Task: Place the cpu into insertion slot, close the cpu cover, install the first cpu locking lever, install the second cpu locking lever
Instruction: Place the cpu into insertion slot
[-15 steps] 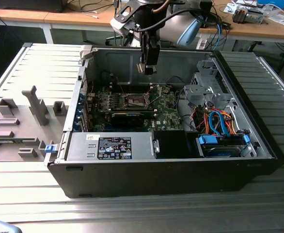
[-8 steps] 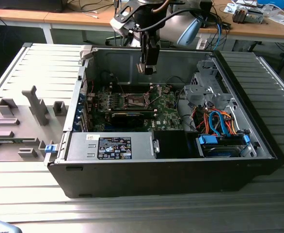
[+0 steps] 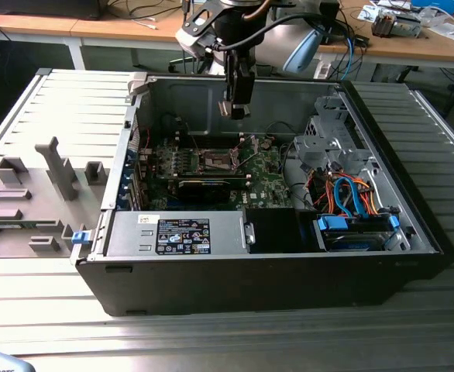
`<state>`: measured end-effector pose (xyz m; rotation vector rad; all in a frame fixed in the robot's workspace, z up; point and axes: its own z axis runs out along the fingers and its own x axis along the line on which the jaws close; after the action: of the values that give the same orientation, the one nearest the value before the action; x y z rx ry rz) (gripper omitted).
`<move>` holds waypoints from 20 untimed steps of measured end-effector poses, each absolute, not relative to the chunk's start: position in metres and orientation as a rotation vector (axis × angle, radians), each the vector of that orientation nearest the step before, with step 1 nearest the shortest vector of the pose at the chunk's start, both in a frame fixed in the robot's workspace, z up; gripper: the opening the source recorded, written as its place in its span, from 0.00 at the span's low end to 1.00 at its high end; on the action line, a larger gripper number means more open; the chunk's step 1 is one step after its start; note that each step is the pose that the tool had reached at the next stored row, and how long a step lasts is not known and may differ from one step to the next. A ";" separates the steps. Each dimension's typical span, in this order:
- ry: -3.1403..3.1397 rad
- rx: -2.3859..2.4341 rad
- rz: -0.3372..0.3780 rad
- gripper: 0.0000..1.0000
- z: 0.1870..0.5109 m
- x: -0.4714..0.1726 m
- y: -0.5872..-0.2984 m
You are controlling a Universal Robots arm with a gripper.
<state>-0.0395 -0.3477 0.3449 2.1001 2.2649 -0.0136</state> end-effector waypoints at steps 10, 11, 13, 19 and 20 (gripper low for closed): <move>2.251 2.115 -0.014 0.55 0.345 -0.040 -0.348; 2.249 2.117 -0.014 0.55 0.345 -0.040 -0.348; 2.247 2.119 -0.014 0.55 0.345 -0.040 -0.348; 2.237 2.129 -0.015 0.55 0.345 -0.040 -0.348; 2.236 2.131 -0.015 0.55 0.345 -0.040 -0.348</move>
<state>-0.0395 -0.3477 0.3449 2.1312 2.2358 -0.0148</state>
